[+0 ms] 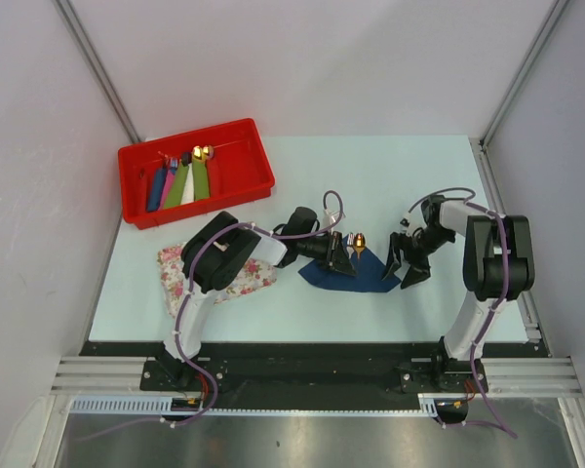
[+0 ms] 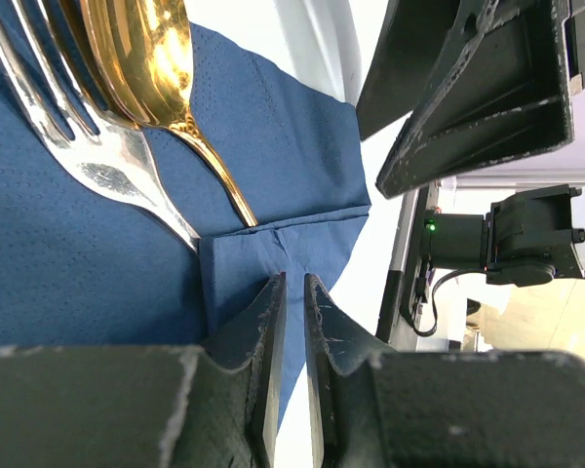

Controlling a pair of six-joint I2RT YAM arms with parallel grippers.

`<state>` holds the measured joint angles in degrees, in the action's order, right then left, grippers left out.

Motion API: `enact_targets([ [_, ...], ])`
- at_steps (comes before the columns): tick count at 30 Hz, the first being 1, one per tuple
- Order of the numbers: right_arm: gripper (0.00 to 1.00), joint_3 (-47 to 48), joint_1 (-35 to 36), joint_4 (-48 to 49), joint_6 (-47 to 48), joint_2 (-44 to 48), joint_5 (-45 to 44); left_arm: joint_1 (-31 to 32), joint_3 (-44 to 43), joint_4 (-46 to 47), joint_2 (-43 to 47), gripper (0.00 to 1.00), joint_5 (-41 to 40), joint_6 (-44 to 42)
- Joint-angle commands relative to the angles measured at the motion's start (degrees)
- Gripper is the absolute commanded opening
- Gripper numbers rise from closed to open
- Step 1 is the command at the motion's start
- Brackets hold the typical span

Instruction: Place the utensils on the paper napkin and roll it up

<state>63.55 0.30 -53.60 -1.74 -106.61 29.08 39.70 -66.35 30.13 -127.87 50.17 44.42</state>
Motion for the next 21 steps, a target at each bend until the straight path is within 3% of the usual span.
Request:
enact_targets([
  [1, 0.67, -0.71, 0.50, 3.41, 0.07, -4.31, 1.58, -0.77, -0.45, -1.21, -0.01, 0.19, -2.10, -2.41],
  [11, 0.63, -0.53, 0.06, 10.62, -3.10, 0.17, 19.24, -0.77, -0.54, -1.04, -0.01, 0.19, -1.92, -2.41],
  [16, 0.61, -0.80, 0.15, 10.80, -3.62, 0.35, 19.96, -0.77, -0.80, -0.78, -0.27, 0.19, -1.83, -2.24],
  [21, 0.39, -1.41, 0.06, 11.33, -4.24, 0.17, 24.35, -0.86, -0.71, -0.51, -0.18, 0.19, -1.75, -2.06],
])
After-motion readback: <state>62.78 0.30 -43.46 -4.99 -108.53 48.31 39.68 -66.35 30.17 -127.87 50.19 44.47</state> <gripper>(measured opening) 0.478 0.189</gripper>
